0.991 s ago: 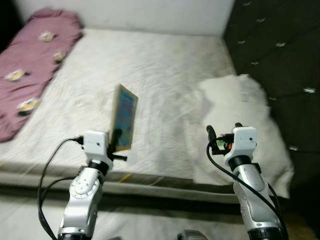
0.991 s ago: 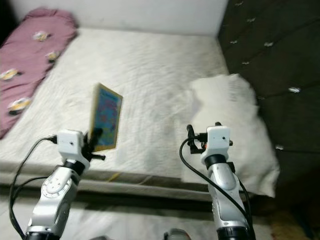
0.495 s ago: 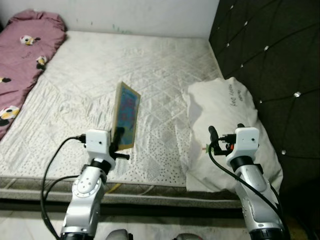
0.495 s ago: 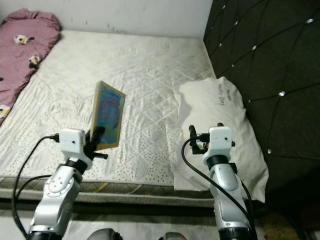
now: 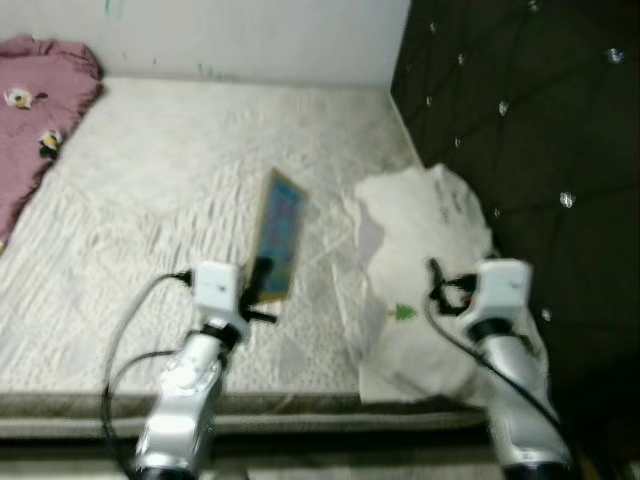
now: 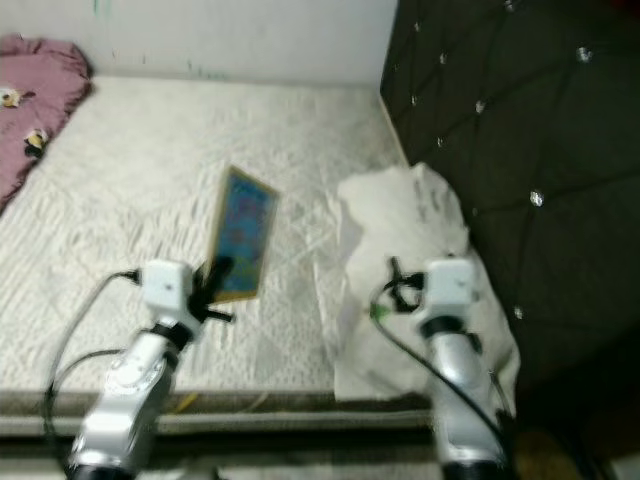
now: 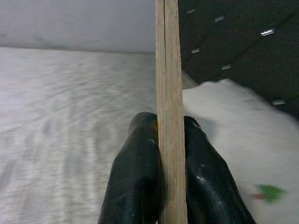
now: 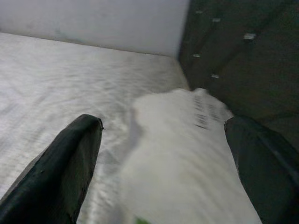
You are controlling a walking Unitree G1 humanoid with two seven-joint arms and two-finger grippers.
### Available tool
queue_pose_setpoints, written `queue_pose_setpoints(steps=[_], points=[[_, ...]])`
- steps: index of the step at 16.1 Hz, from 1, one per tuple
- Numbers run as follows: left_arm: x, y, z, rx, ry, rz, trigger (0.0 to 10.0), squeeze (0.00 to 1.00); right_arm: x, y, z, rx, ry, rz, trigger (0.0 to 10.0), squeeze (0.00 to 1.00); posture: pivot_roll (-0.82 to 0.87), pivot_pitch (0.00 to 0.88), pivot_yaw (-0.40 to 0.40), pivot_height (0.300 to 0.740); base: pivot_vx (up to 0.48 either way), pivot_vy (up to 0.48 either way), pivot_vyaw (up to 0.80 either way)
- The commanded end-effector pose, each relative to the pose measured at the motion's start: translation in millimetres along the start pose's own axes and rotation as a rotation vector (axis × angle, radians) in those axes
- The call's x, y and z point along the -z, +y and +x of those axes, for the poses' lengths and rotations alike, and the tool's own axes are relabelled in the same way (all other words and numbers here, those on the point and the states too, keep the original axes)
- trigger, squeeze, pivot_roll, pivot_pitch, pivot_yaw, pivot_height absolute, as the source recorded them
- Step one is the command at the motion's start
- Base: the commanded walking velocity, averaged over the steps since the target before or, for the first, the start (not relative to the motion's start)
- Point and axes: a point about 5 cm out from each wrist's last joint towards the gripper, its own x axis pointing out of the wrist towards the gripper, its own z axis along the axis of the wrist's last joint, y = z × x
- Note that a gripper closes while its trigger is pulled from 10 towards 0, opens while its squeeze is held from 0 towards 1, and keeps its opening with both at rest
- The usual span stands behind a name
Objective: Clean up the room
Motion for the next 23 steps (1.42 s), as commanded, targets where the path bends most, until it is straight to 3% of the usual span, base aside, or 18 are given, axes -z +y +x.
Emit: queue_pose_setpoints(steps=[1, 5, 8, 10, 12, 14, 17, 19, 23], points=[[-7.9, -0.8, 3.2, -0.01, -0.041, -0.004, 10.0, 0.0, -0.1, -8.9, -2.3, 0.028, 0.001, -0.011, 10.0, 0.0, -0.05, 0.009, -0.024, 0.74, 0.0, 0.0, 0.0], [-4.3, 1.5, 1.3, -0.03, -0.021, -0.011, 10.0, 0.0, -0.1, -8.6, -3.0, 0.023, -0.001, -0.012, 10.0, 0.0, -0.05, 0.012, -0.026, 0.74, 0.0, 0.0, 0.0], [4.8, 8.0, -6.0, -0.112, 0.021, 0.026, 10.0, 0.0, -0.1, -7.1, -6.2, 0.016, 0.0, -0.004, 10.0, 0.0, -0.04, 0.037, -0.031, 0.74, 0.0, 0.0, 0.0], [9.3, 16.5, -16.8, -0.172, 0.046, -0.01, 10.0, 0.0, 4.2, -5.8, -14.2, 0.009, 0.019, 0.003, 10.0, 0.0, -0.03, 0.058, -0.033, 0.74, 0.0, 0.0, 0.0], [15.8, 22.6, -30.9, -0.201, 0.072, -0.02, 10.0, 0.0, 12.0, -4.7, -24.8, 0.002, 0.053, 0.01, 10.0, 0.0, -0.03, 0.081, -0.034, 0.71, 0.0, 0.0, 0.0], [15.0, 23.5, -31.8, -0.204, 0.069, -0.01, 10.0, 0.0, 11.5, -4.3, -24.7, 0.004, 0.052, 0.012, 10.0, 0.0, -0.03, 0.086, -0.034, 0.68, 0.0, 0.0, 0.0], [10.7, 24.7, -26.4, -0.215, 0.054, 0.021, 10.0, 0.0, 8.5, -3.5, -20.9, 0.006, 0.044, 0.011, 10.0, 0.0, -0.02, 0.083, -0.037, 0.671, 0.0, 0.0, 0.0], [9.3, 22.8, -24.9, -0.209, 0.069, -0.034, 10.0, 0.0, 7.6, -5.0, -20.5, 0.006, 0.043, 0.008, 10.0, 0.0, -0.02, 0.081, -0.04, 0.671, 0.0, 0.0, 0.0], [8.4, 30.0, -30.0, -0.243, 0.067, -0.048, 10.0, 0.0, 13.2, -9.5, -30.4, 0.011, 0.075, 0.011, 10.0, 0.0, -0.02, 0.09, -0.045, 0.671, 0.0, 0.0, 0.0]])
